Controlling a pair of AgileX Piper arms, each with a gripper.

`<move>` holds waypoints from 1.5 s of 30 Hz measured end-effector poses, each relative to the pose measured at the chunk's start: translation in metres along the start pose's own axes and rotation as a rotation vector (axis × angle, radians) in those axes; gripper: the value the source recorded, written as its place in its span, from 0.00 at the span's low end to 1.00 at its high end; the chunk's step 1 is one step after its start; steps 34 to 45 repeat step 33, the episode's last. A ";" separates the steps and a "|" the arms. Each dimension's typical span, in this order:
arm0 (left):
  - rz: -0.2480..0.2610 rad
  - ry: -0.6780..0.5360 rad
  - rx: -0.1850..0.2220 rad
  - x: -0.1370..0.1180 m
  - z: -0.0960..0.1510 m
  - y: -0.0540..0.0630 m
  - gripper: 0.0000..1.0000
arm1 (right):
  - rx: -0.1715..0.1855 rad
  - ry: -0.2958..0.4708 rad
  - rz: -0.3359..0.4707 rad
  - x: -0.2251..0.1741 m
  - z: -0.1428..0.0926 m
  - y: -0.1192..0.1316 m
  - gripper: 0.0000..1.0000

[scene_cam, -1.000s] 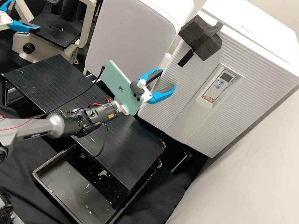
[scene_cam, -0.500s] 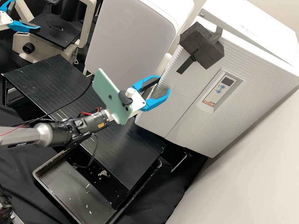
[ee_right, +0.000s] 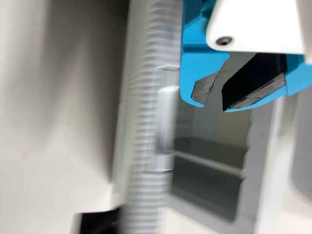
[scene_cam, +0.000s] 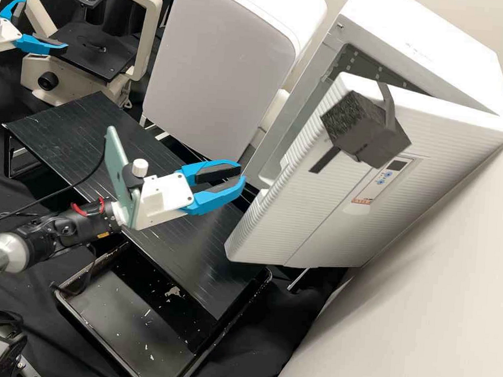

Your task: Open the incubator door

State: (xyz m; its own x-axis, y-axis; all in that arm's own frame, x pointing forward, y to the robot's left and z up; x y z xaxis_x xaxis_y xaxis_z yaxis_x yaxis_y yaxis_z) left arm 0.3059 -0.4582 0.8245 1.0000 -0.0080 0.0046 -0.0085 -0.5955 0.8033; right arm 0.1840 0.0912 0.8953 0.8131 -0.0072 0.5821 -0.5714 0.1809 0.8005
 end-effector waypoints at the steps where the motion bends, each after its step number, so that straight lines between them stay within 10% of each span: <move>1: 0.000 0.000 0.000 0.000 0.000 0.000 1.00 | -0.012 0.008 -0.013 -0.005 0.001 -0.001 0.00; 15: 0.000 0.000 0.000 0.000 0.000 0.000 1.00 | 0.018 -0.011 -0.097 0.007 0.010 -0.035 0.00; 16: 0.000 0.000 0.000 0.000 0.000 0.000 1.00 | 0.025 -0.004 -0.108 0.009 0.009 -0.039 1.00; 21: 0.000 0.000 0.000 0.000 0.000 0.000 1.00 | 0.064 0.045 -0.179 0.019 0.005 -0.057 1.00; 32: 0.000 0.000 0.000 0.000 0.000 0.000 1.00 | 0.277 0.095 -0.285 0.025 0.013 -0.077 1.00; 45: 0.000 0.000 0.000 0.000 0.000 0.000 1.00 | 0.284 0.096 -0.291 0.024 0.014 -0.078 1.00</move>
